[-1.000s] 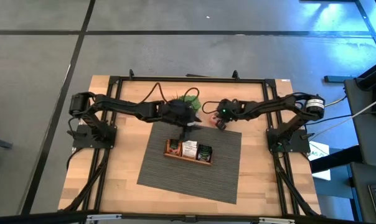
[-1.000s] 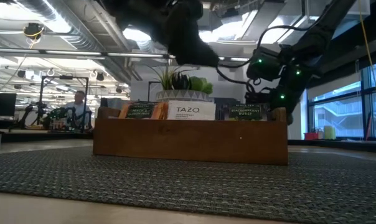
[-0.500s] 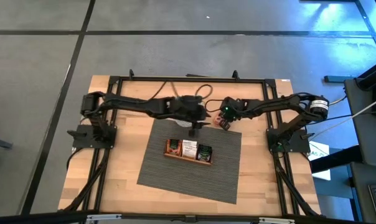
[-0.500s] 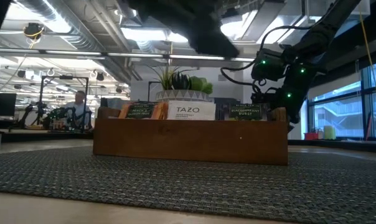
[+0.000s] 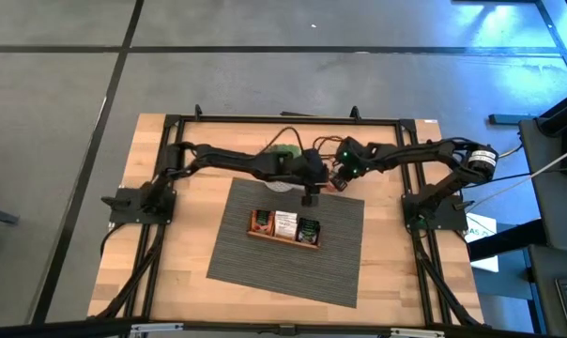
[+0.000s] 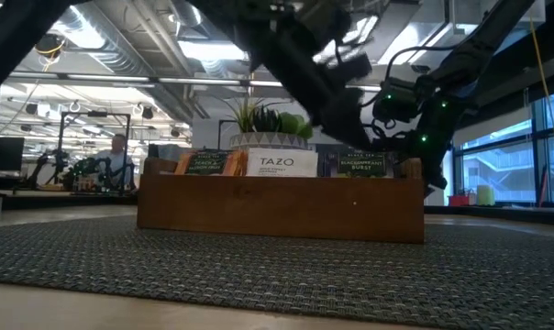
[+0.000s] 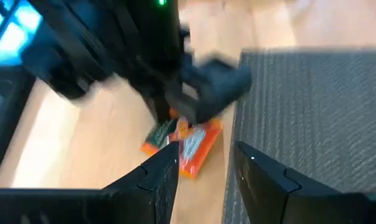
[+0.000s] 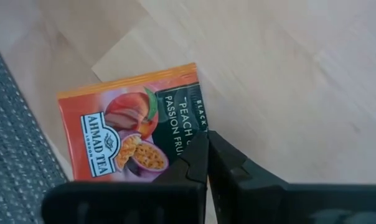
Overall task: Pick & Place Tea
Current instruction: Put the orange tea bag into the left section of the wooden organizer
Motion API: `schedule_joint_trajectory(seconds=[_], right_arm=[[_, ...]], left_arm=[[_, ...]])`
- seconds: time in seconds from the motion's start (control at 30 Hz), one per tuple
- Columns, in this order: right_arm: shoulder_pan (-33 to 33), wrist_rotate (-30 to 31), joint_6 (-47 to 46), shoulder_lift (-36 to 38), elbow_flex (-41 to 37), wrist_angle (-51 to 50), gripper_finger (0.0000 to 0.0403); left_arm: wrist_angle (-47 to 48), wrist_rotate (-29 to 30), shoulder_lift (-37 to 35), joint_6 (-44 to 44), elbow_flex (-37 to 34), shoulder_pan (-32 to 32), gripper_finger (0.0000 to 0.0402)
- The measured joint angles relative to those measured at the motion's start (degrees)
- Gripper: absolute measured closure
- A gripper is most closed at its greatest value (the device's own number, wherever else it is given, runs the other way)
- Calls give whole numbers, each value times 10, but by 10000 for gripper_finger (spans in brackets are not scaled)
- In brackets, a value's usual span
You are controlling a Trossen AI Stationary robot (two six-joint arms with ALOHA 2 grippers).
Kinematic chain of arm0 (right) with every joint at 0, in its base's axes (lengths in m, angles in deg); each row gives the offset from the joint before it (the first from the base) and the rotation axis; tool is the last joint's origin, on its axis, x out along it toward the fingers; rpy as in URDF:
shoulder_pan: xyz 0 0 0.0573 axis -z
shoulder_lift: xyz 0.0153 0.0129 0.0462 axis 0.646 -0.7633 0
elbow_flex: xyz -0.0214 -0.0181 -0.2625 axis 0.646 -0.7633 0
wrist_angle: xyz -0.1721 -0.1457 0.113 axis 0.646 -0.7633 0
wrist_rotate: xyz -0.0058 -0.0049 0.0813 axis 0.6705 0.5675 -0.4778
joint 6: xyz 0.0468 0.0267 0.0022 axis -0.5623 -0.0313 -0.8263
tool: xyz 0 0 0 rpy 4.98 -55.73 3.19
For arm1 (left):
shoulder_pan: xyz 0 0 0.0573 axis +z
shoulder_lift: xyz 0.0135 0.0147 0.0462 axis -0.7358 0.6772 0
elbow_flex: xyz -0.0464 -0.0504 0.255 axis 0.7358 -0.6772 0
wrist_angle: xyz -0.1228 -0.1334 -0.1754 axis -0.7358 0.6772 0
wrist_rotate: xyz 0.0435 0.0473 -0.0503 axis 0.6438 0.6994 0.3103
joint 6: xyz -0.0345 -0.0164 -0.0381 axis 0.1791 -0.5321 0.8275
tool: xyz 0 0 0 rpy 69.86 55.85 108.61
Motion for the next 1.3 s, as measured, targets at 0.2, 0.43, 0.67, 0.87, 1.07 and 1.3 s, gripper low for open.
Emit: schedule_joint_trajectory(seconds=[0.2,0.43,0.67,0.87,1.07,1.3], right_arm=[[19,-36,-23,0,0,1,393],[16,-83,-89,-1,0,18,393],[9,-98,-105,0,0,29,393],[9,-96,-115,0,0,30,393],[9,-95,-100,0,0,31,393],[10,-123,-85,0,0,31,351]], left_arm=[[-11,73,42,-2,5,-12,253],[-18,102,64,9,2,-18,253],[-13,102,95,13,4,-18,253],[-6,101,108,20,3,-19,253],[-8,101,112,27,4,-19,253],[-8,91,112,37,4,-18,253]])
